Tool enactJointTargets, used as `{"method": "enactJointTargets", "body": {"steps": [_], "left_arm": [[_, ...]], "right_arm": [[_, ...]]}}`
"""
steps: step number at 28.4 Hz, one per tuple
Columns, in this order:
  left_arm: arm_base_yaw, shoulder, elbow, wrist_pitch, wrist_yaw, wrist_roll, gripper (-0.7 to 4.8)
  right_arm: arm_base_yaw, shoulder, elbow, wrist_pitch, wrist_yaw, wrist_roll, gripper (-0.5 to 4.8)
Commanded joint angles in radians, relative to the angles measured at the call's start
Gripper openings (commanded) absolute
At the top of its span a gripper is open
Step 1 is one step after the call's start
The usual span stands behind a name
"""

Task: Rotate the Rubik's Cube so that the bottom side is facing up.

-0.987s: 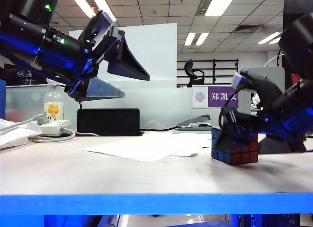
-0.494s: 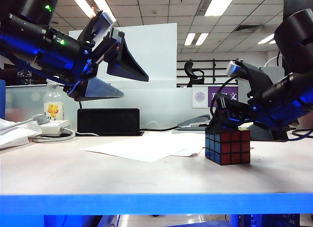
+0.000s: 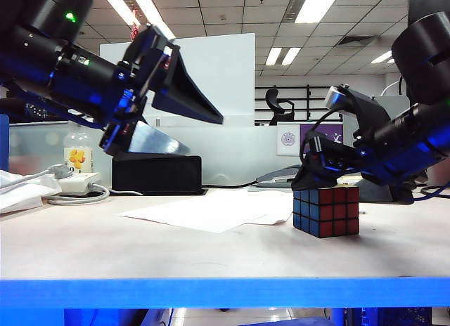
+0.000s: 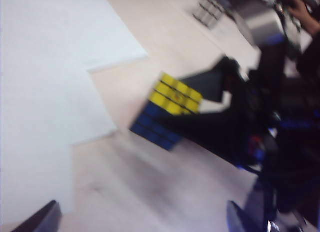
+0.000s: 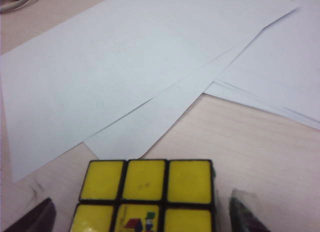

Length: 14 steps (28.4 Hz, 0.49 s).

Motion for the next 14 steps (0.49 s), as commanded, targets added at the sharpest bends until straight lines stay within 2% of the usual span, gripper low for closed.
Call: {"method": "enactJointTargets", "body": {"steps": [1,4,6,9,10,14], "left_arm": [[-0.017,-0.006,0.002,0.002,0.003,0.015,4.35],[-0.018,-0.007,0.002,0.0,-0.009,0.014,4.35],[-0.018,-0.007,0.002,-0.001,-0.01,0.014,4.35],[-0.018,-0.008,0.002,0.001,-0.013,0.016,4.35],[-0.018,-0.008,0.002,0.001,-0.013,0.016,4.35],[-0.018,-0.008,0.002,0.001,-0.014,0.018,4.35]], "right_arm": [[0.002,0.02,0.011,0.009,-0.002,0.026,4.33],[0.002,0.056,0.022,0.01,-0.018,0.027,4.31],[0.005,0.075,0.022,0.024,-0.029,0.029,4.06],[0.006,0.082,0.022,0.027,-0.038,0.026,2.57],[0.006,0.082,0.022,0.034,-0.05,0.024,2.25],[0.006,0.082,0.022,0.071,-0.059,0.025,1.57]]}}
